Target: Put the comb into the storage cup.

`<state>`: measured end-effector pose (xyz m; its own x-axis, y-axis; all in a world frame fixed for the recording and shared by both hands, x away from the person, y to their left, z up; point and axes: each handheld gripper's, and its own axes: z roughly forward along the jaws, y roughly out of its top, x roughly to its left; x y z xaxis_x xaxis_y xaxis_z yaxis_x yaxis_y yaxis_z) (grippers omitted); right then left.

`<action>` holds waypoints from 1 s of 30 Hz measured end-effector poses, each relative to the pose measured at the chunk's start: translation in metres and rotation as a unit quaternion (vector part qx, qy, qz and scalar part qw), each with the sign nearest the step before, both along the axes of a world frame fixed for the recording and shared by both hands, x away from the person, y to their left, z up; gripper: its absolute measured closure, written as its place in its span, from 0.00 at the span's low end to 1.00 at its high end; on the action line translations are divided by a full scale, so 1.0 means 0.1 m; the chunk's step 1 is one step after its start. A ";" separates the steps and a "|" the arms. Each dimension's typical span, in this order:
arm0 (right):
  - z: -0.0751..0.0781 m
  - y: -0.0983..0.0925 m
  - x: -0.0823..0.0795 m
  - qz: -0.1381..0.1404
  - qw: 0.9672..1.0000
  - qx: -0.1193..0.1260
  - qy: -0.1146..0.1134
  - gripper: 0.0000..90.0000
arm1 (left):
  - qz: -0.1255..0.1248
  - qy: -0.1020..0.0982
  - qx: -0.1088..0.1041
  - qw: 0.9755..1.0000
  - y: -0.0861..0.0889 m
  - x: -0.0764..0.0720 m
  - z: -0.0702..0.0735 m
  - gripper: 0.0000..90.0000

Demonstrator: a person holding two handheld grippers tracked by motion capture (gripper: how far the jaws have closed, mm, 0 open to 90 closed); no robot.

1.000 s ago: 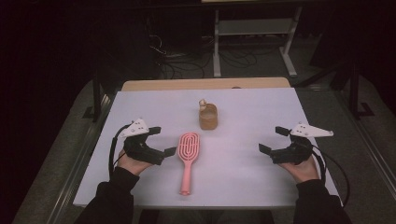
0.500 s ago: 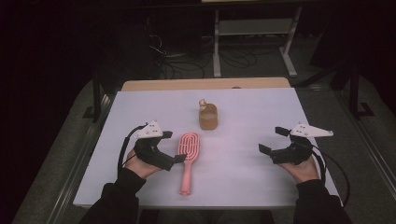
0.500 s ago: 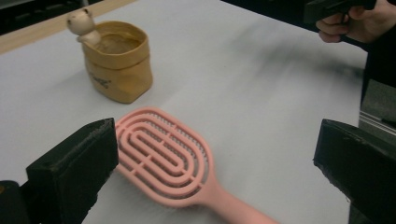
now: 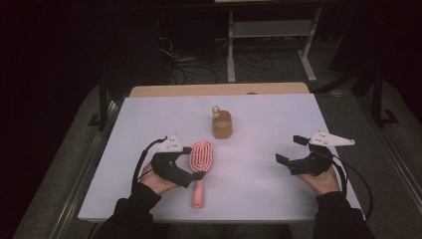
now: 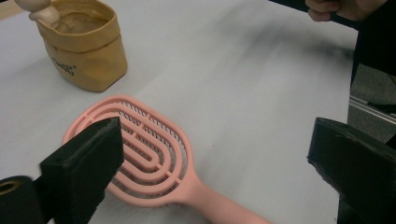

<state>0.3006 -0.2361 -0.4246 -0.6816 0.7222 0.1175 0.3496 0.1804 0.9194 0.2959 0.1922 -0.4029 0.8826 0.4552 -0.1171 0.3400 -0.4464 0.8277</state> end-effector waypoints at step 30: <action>-0.02 0.01 0.00 0.002 1.000 -0.009 0.002 0.00 | -0.079 0.008 0.048 0.996 -0.23 -0.22 -0.27 0.49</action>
<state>0.3005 -0.2348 -0.4268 -0.6843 0.7212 0.1074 0.3533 0.1991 0.9141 0.2735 0.1688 -0.4301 0.9428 0.3197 -0.0941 0.2712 -0.5721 0.7740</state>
